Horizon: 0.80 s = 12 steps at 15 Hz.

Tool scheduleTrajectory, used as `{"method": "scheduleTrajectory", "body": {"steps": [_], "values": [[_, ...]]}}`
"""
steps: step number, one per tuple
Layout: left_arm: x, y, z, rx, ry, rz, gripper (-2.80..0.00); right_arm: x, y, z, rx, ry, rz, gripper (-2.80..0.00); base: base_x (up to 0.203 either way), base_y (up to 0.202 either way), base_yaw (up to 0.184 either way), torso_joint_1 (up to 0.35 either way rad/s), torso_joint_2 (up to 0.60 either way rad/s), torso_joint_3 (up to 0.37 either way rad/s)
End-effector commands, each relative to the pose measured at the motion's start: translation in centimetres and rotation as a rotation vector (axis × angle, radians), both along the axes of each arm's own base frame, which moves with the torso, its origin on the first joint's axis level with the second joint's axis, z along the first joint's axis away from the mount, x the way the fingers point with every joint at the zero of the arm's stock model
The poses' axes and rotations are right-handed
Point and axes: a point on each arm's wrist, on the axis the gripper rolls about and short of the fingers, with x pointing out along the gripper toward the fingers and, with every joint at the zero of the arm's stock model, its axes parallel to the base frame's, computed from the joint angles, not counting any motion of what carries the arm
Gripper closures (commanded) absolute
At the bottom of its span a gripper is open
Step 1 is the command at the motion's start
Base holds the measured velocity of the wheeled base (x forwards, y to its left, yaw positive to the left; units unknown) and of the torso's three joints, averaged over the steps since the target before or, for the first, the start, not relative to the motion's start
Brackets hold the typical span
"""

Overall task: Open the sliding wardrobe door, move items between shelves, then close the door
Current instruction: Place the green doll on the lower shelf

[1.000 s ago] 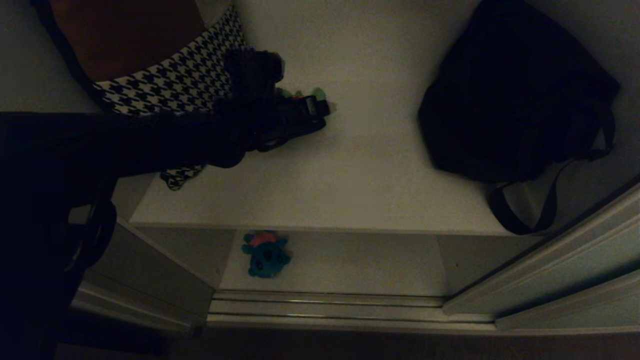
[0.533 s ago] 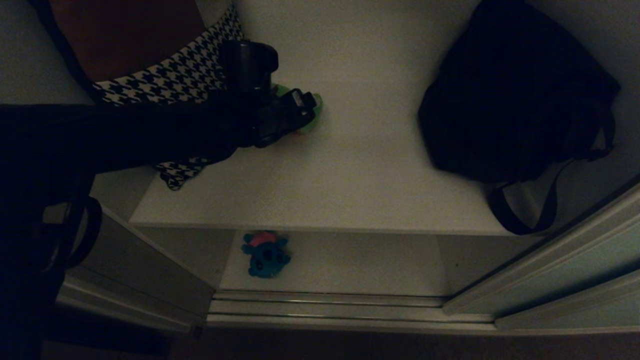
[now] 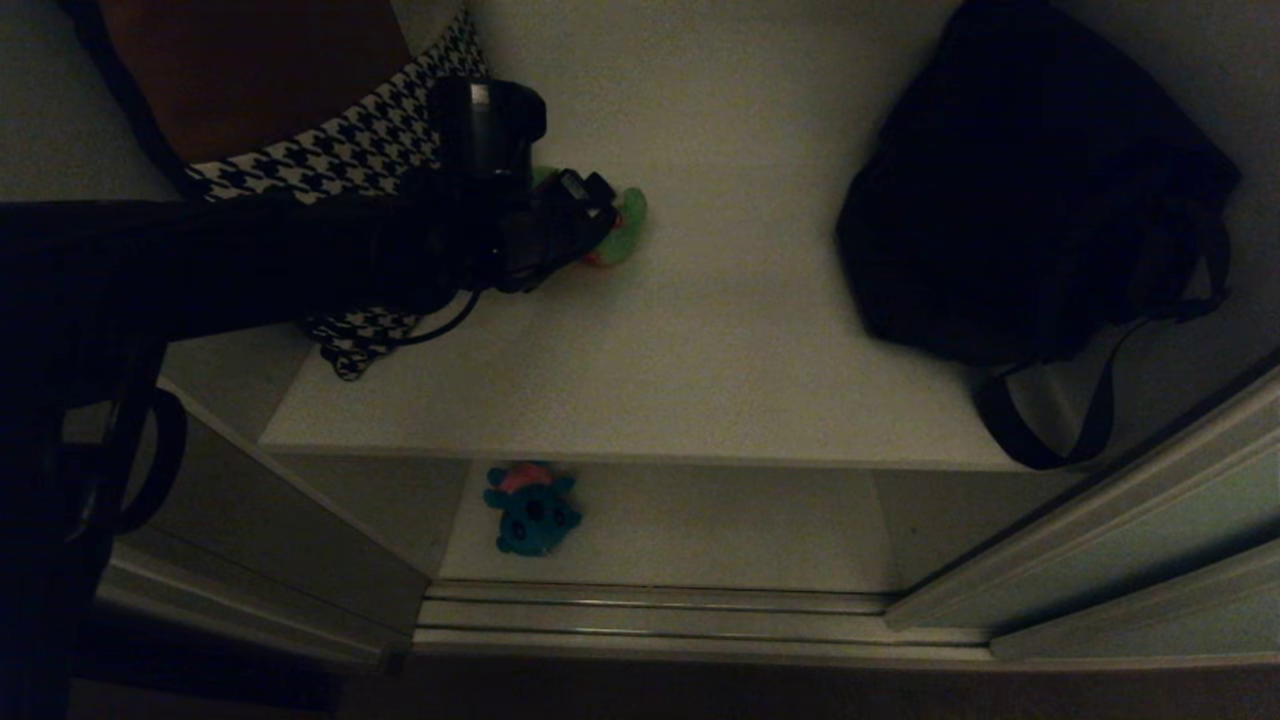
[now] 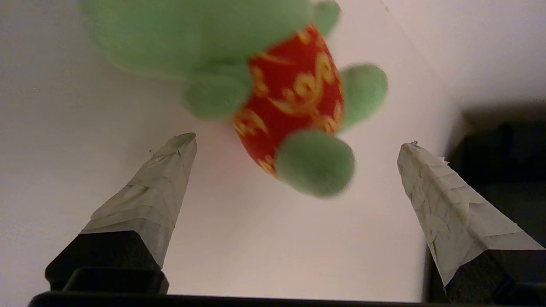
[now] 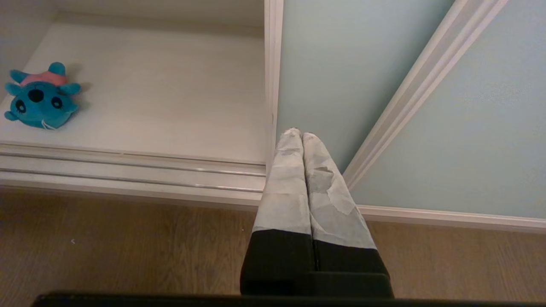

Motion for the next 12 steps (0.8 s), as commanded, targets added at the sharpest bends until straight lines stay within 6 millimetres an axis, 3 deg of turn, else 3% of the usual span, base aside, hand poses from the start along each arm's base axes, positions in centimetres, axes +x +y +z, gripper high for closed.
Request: {"method": "scheduleTrajectory", "body": {"steps": [1, 5, 10, 12], "values": [[0.5, 0.4, -0.4, -0.018, 0.014, 0.017, -2.80, 0.0, 0.0, 0.0, 0.000, -0.001, 0.000, 0.00, 0.000, 0.000, 0.000, 0.000, 0.00, 0.000], [1.3, 0.9, -1.1, -0.073, 0.040, 0.037, -2.80, 0.0, 0.0, 0.0, 0.000, -0.001, 0.000, 0.00, 0.000, 0.000, 0.000, 0.000, 0.00, 0.000], [1.6, 0.9, -0.4, -0.117, -0.050, -0.057, -2.80, 0.0, 0.0, 0.0, 0.000, -0.001, 0.000, 0.00, 0.000, 0.000, 0.000, 0.000, 0.00, 0.000], [2.2, 0.6, -1.4, -0.112, -0.035, -0.074, -2.80, 0.0, 0.0, 0.0, 0.000, -0.001, 0.000, 0.00, 0.000, 0.000, 0.000, 0.000, 0.00, 0.000]]}}
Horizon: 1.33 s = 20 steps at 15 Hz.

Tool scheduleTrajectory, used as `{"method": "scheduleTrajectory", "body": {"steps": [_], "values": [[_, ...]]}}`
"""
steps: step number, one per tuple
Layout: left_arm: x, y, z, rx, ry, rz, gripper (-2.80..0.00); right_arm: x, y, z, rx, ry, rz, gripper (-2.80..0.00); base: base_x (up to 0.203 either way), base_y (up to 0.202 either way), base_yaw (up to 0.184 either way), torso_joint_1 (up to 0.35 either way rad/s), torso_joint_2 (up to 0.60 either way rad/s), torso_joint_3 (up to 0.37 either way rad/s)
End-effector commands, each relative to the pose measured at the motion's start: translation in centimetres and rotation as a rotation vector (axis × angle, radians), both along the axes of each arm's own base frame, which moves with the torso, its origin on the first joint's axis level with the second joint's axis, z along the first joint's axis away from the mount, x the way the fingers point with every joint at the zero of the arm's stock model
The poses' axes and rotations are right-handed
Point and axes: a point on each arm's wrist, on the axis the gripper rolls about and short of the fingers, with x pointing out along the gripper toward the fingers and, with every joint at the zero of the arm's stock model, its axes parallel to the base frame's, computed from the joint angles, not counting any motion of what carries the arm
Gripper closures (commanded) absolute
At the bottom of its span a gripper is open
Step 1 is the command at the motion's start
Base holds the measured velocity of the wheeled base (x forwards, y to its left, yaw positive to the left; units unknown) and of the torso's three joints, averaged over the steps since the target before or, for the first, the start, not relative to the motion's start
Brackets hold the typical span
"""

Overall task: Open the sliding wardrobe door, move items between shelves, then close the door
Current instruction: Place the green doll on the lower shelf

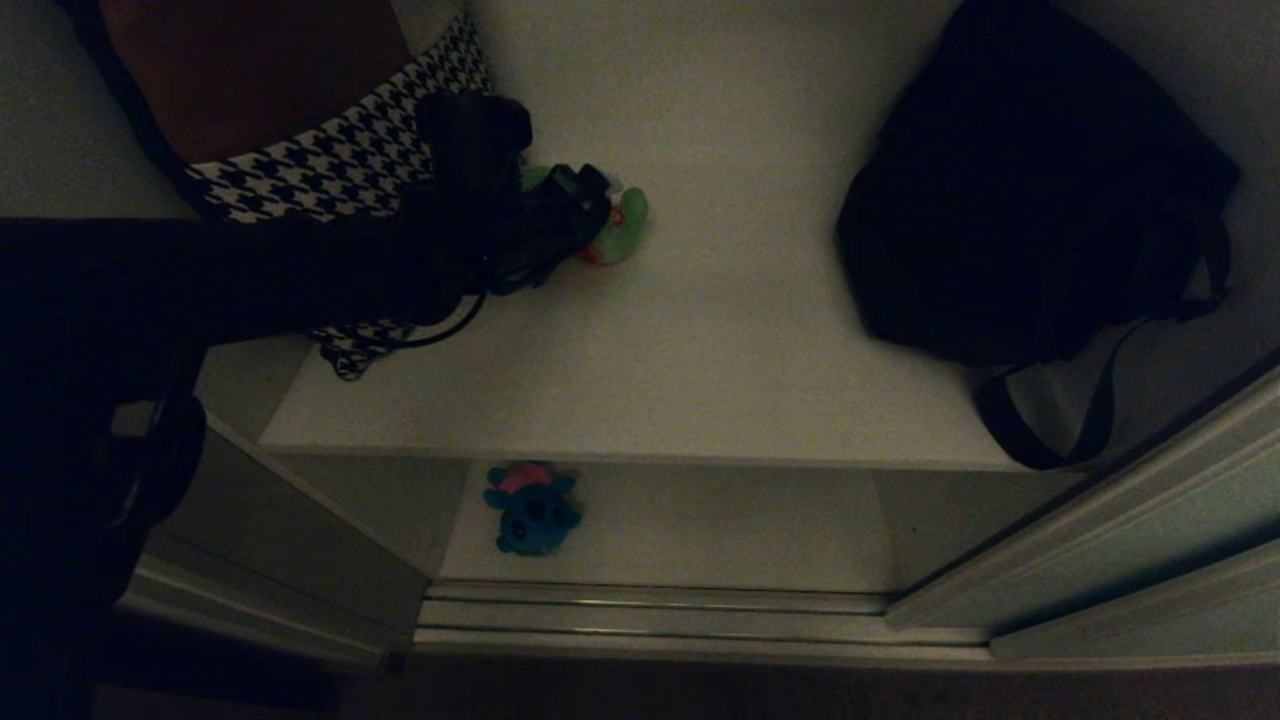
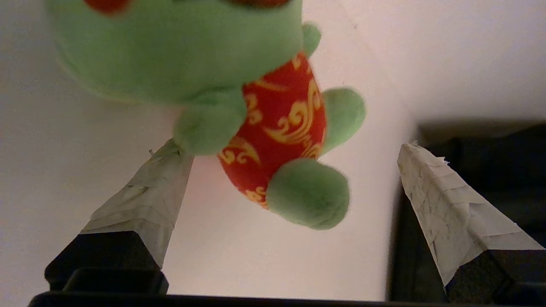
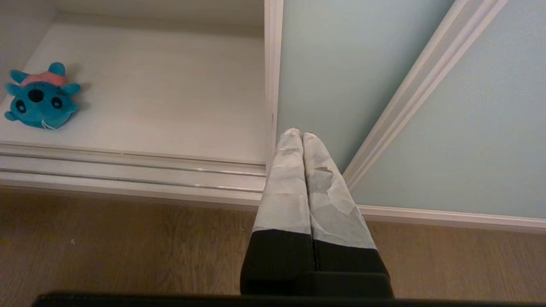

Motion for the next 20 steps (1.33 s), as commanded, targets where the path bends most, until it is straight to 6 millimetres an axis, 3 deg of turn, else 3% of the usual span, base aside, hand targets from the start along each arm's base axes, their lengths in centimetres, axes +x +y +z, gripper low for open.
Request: {"method": "scheduleTrajectory", "body": {"steps": [1, 15, 16, 20], "values": [[0.7, -0.4, -1.3, 0.005, 0.025, -0.001, -2.80, 0.0, 0.0, 0.0, 0.000, -0.001, 0.000, 0.00, 0.000, 0.000, 0.000, 0.000, 0.00, 0.000], [2.0, -0.7, -2.1, 0.045, -0.084, 0.005, -2.80, 0.0, 0.0, 0.0, 0.000, -0.001, 0.000, 0.00, 0.000, 0.000, 0.000, 0.000, 0.00, 0.000], [2.0, -0.6, -2.1, 0.049, -0.085, 0.008, 0.00, 0.0, 0.0, 0.0, 0.000, -0.001, 0.000, 0.00, 0.000, 0.000, 0.000, 0.000, 0.00, 0.000], [2.1, -0.5, -2.0, 0.060, -0.091, 0.007, 0.00, 0.0, 0.0, 0.0, 0.000, -0.001, 0.000, 0.00, 0.000, 0.000, 0.000, 0.000, 0.00, 0.000]]}}
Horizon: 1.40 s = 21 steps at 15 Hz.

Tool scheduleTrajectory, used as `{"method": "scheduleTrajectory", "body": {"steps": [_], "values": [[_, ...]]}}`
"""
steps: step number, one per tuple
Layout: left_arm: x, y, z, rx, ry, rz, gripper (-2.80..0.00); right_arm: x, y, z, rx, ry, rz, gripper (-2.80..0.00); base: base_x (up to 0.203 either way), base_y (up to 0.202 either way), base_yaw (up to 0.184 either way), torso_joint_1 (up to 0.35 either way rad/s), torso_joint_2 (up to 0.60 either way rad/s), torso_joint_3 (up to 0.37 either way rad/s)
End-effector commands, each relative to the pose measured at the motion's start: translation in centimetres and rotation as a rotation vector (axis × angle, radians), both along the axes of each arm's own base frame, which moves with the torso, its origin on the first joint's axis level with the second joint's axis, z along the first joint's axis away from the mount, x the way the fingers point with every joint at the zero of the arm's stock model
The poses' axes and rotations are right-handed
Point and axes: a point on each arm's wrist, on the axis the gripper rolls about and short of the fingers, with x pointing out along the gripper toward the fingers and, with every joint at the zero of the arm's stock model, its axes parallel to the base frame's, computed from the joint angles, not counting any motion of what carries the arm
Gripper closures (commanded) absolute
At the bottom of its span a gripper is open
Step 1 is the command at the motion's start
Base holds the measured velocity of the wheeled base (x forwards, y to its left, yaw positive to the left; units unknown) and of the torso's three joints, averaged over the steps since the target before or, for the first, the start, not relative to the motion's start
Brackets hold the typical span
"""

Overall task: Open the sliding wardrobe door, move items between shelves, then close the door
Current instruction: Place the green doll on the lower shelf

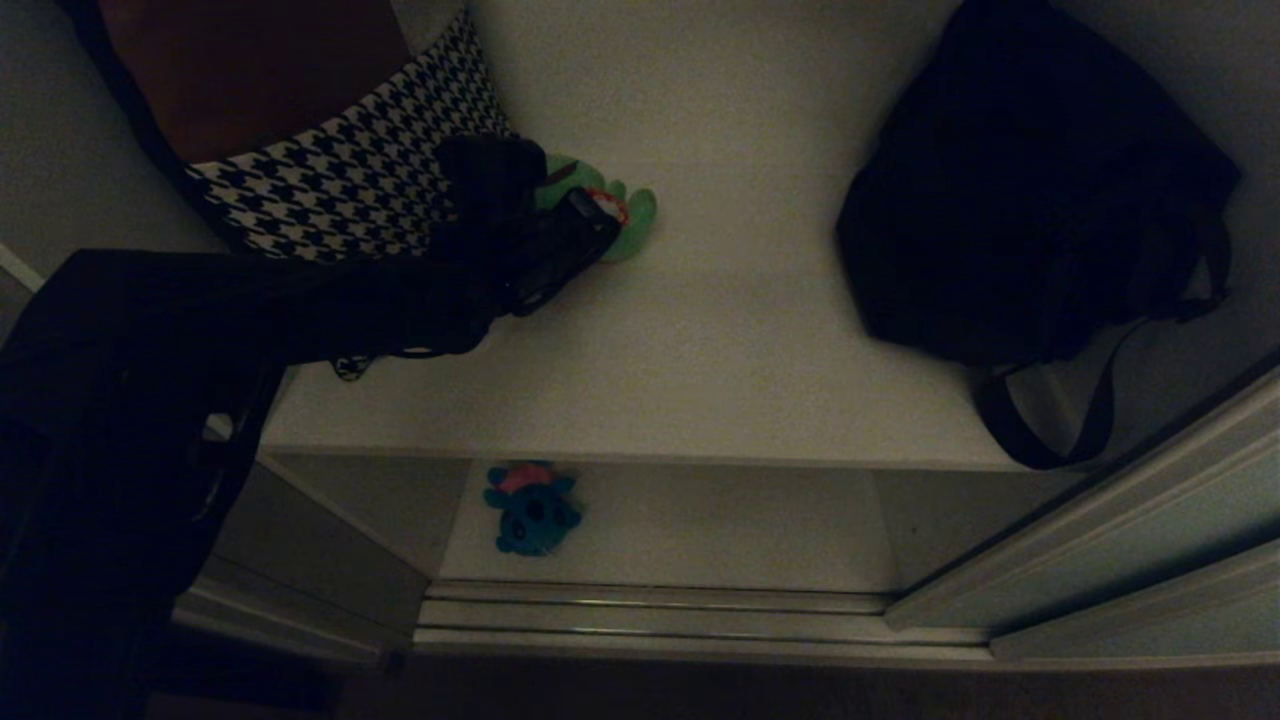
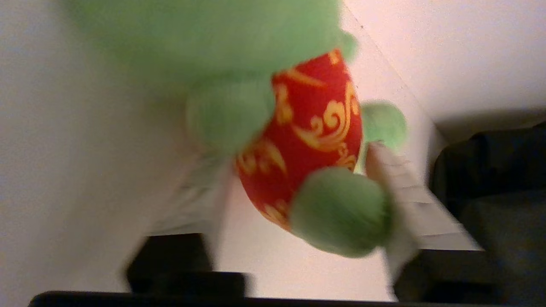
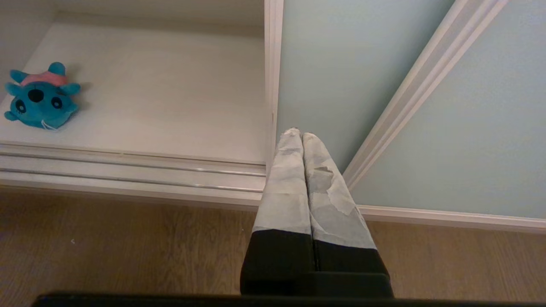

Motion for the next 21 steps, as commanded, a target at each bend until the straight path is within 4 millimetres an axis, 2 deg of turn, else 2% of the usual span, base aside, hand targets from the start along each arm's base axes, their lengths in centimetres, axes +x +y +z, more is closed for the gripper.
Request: {"method": "scheduleTrajectory", "body": {"steps": [1, 4, 8, 11, 13, 15, 18, 20, 21], "values": [[-0.2, 0.0, 0.3, -0.007, -0.005, -0.002, 0.00, 0.0, 0.0, 0.0, 0.000, -0.001, 0.000, 0.00, 0.000, 0.000, 0.000, 0.000, 0.00, 0.000], [-1.7, 0.3, 2.6, 0.012, -0.056, -0.020, 0.00, 0.0, 0.0, 0.0, 0.000, -0.001, 0.000, 0.00, 0.000, 0.000, 0.000, 0.000, 0.00, 0.000], [-6.3, -0.7, 6.3, 0.142, -0.061, -0.074, 0.00, 0.0, 0.0, 0.0, 0.001, -0.001, 0.000, 0.00, 0.000, 0.000, 0.000, 0.000, 0.00, 0.000], [-9.3, -0.7, 8.4, 0.179, -0.058, -0.105, 0.00, 0.0, 0.0, 0.0, 0.000, -0.001, 0.000, 0.00, 0.000, 0.000, 0.000, 0.000, 0.00, 0.000], [-11.8, 0.0, 9.9, 0.198, -0.039, -0.118, 0.00, 0.0, 0.0, 0.0, 0.000, -0.002, 0.000, 0.00, 0.000, 0.000, 0.000, 0.000, 0.00, 0.000], [-15.2, 1.7, 11.7, 0.265, -0.029, -0.138, 0.00, 0.0, 0.0, 0.0, 0.000, -0.001, 0.000, 0.00, 0.000, 0.000, 0.000, 0.000, 0.00, 0.000], [-22.2, 5.6, 14.2, 0.399, -0.087, -0.180, 0.00, 0.0, 0.0, 0.0, 0.002, -0.001, 0.000, 0.00, 0.000, 0.000, 0.000, 0.000, 0.00, 0.000], [-27.1, 8.9, 14.2, 0.483, -0.111, -0.174, 0.00, 0.0, 0.0, 0.0, 0.000, -0.001, 0.000, 0.00, 0.000, 0.000, 0.000, 0.000, 0.00, 0.000], [-29.6, 10.7, 13.3, 0.527, -0.105, -0.160, 0.00, 0.0, 0.0, 0.0, 0.000, -0.001, 0.000, 0.00, 0.000, 0.000, 0.000, 0.000, 0.00, 0.000]]}}
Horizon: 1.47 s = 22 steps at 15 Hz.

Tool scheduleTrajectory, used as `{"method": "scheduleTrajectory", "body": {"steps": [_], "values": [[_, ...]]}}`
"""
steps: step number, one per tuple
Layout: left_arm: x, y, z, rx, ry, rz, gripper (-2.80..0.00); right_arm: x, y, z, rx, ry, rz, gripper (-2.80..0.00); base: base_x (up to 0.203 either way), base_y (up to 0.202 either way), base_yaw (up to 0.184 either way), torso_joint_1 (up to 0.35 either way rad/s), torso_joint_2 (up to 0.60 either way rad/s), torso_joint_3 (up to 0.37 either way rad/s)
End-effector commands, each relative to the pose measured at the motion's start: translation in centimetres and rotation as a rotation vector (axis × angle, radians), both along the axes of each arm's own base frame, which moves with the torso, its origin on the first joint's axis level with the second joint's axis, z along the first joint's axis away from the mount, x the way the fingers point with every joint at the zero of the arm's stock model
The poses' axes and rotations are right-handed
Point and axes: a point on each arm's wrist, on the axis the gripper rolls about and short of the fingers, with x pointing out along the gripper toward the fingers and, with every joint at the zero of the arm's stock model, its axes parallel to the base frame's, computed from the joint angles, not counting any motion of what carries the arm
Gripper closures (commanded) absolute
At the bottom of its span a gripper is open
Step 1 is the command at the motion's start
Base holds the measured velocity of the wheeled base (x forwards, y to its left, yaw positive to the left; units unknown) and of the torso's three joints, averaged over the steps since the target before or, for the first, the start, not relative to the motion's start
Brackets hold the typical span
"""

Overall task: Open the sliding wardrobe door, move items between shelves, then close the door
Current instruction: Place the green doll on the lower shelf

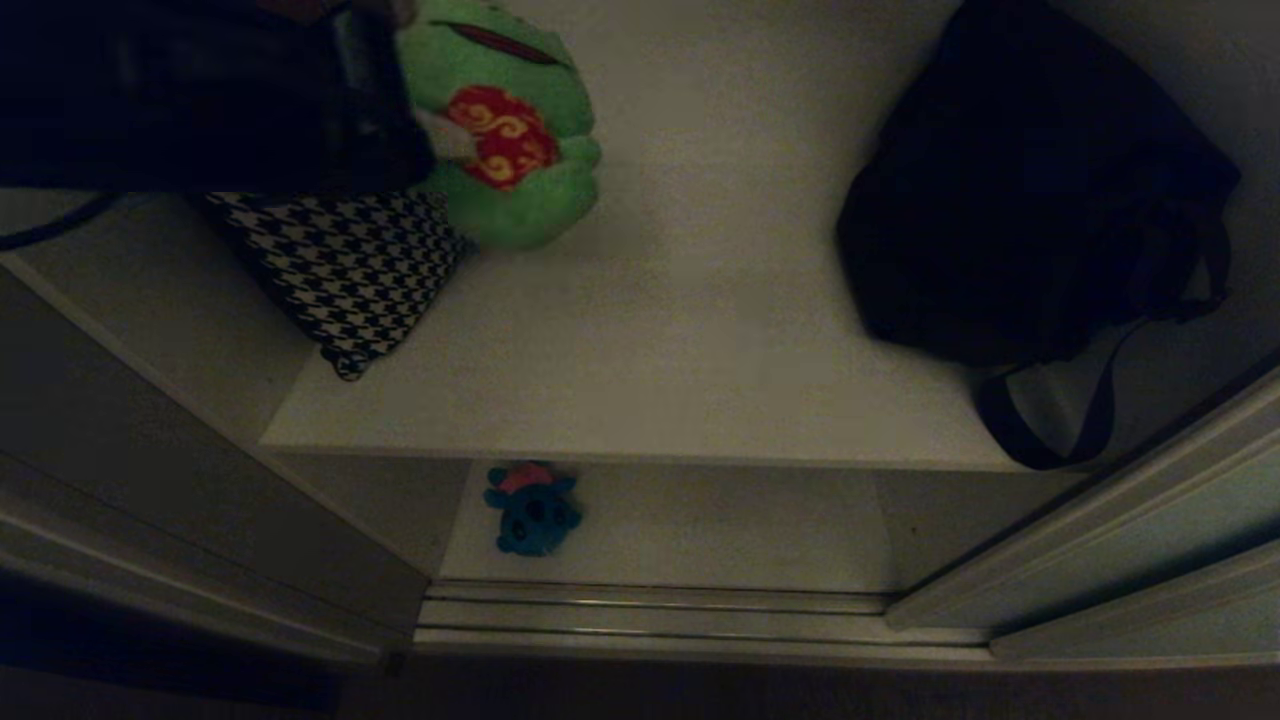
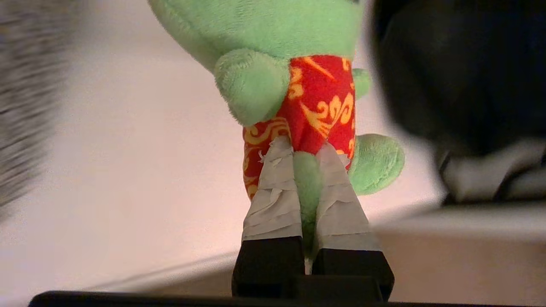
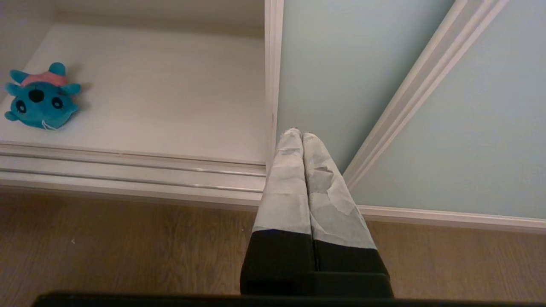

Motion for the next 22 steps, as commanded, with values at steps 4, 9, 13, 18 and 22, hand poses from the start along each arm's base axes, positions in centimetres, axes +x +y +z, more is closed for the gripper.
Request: {"method": "scheduleTrajectory", "body": {"steps": [4, 9, 13, 18, 22], "values": [[-14.1, 8.7, -6.4, 0.116, -0.066, 0.120, 0.00, 0.0, 0.0, 0.0, 0.000, -0.001, 0.000, 0.00, 0.000, 0.000, 0.000, 0.000, 0.00, 0.000], [-22.6, 10.7, -18.7, 0.196, -0.079, 0.266, 0.00, 0.0, 0.0, 0.0, 0.000, -0.001, 0.000, 0.00, 0.000, 0.000, 0.000, 0.000, 0.00, 0.000], [-24.1, 10.4, -27.4, 0.249, -0.097, 0.290, 0.00, 0.0, 0.0, 0.0, 0.001, -0.001, 0.000, 0.00, 0.000, 0.000, 0.000, 0.000, 0.00, 0.000], [-22.3, 10.4, -30.3, 0.262, -0.157, 0.370, 0.00, 0.0, 0.0, 0.0, 0.000, -0.001, 0.000, 0.00, 0.000, 0.000, 0.000, 0.000, 0.00, 0.000], [-22.1, 10.5, -30.5, 0.275, -0.170, 0.398, 0.00, 0.0, 0.0, 0.0, 0.000, -0.001, 0.000, 0.00, 0.000, 0.000, 0.000, 0.000, 0.00, 0.000]]}}
